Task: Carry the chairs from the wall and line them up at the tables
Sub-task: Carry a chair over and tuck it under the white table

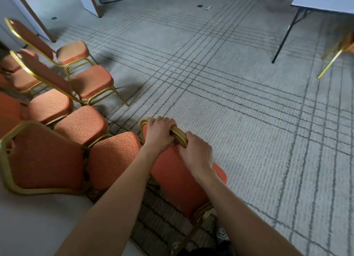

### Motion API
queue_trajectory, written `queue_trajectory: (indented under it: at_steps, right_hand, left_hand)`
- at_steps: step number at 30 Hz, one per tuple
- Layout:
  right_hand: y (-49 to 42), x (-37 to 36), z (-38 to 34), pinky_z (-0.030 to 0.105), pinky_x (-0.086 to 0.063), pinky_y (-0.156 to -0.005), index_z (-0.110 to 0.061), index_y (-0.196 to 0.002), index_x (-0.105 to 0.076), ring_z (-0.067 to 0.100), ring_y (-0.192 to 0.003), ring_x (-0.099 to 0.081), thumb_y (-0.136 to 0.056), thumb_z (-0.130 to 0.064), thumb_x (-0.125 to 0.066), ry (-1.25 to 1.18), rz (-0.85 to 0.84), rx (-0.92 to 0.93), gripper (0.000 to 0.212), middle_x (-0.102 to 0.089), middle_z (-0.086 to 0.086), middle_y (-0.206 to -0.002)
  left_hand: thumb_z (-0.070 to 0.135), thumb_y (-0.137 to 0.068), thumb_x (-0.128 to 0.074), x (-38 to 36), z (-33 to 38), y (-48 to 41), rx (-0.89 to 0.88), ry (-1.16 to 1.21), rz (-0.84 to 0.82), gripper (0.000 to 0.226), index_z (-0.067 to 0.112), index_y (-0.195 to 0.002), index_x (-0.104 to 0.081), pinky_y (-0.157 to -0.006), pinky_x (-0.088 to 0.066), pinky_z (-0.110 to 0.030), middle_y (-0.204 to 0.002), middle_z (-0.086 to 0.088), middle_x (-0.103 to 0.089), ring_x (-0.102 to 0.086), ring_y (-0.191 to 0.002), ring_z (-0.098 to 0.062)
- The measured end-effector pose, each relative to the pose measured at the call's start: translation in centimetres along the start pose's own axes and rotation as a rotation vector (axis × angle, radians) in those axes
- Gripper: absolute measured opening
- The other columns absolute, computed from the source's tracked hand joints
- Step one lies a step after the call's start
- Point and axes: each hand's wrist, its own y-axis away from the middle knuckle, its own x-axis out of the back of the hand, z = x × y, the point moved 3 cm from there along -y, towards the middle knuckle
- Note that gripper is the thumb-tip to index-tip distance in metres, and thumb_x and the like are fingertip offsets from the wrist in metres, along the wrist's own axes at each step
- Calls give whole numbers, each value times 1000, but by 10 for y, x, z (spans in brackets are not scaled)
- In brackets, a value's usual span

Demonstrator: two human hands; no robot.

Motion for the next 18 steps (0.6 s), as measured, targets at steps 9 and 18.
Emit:
queue_trajectory:
  at_steps: [9,18]
  right_hand:
    - [-38,-14,-41,31,-28,-52,-21,-81,-60,20,-58,-58,-86,-42,-61,293,118,244,21,-59,-4,-65]
    - [-63,-16,-25,34,-45,-64,-24,-88,-65,21,-73,-64,-88,-52,-55,290,128,319,30,-68,-5,-77]
  left_hand:
    - [24,-80,-59,26,-52,6,172,-114,0,8,25,-88,-62,-89,-29,-39,-89,8,-63,-51,-98,-23]
    - [33,-84,-59,26,-52,10,236,-173,29,15,20,-84,-65,-87,-37,-39,-75,1,-63,-57,-88,-27]
